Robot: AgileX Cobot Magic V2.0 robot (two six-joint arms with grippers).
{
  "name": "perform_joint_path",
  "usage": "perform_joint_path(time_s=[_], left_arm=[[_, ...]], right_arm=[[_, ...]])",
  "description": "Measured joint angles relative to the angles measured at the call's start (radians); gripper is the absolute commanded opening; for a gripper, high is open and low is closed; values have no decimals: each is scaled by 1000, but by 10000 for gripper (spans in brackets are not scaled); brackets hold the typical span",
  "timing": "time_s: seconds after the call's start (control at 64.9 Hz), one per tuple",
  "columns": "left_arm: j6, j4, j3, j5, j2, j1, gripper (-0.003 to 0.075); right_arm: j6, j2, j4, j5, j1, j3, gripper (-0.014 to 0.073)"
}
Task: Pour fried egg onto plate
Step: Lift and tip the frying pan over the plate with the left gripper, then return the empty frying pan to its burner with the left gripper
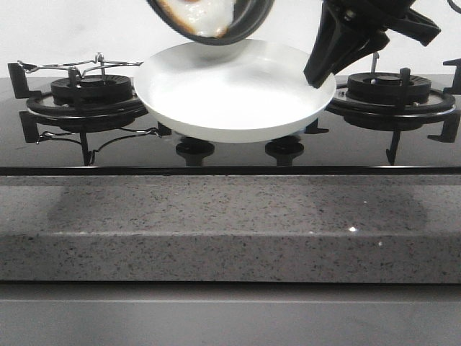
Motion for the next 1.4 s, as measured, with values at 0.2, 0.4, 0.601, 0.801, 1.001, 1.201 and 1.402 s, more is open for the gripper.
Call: perform_joint_path(time_s=[0.2,0.4,0.601,0.801,1.001,1.201,1.402], left_arm=[[31,146,0,-31,-6,-81,-19],[36,183,0,-40,-6,-86,-19],[36,183,0,-45,-6,-86,-19],[3,165,0,-45,-8,-61,-19],[-140,3,0,-34,-1,149,-19],[-171,-395,0,87,78,457,-19],[-173,-690,0,262,235,680,-19]], right_arm=[[0,0,0,0,0,0,-68],[0,0,0,0,0,0,-68],[-5,0,-4,9,0,2,-68],[-5,0,-4,9,0,6,-68],[-5,0,-4,9,0,6,-68],[-5,0,-4,9,0,6,-68],[-5,0,-4,9,0,6,-68]])
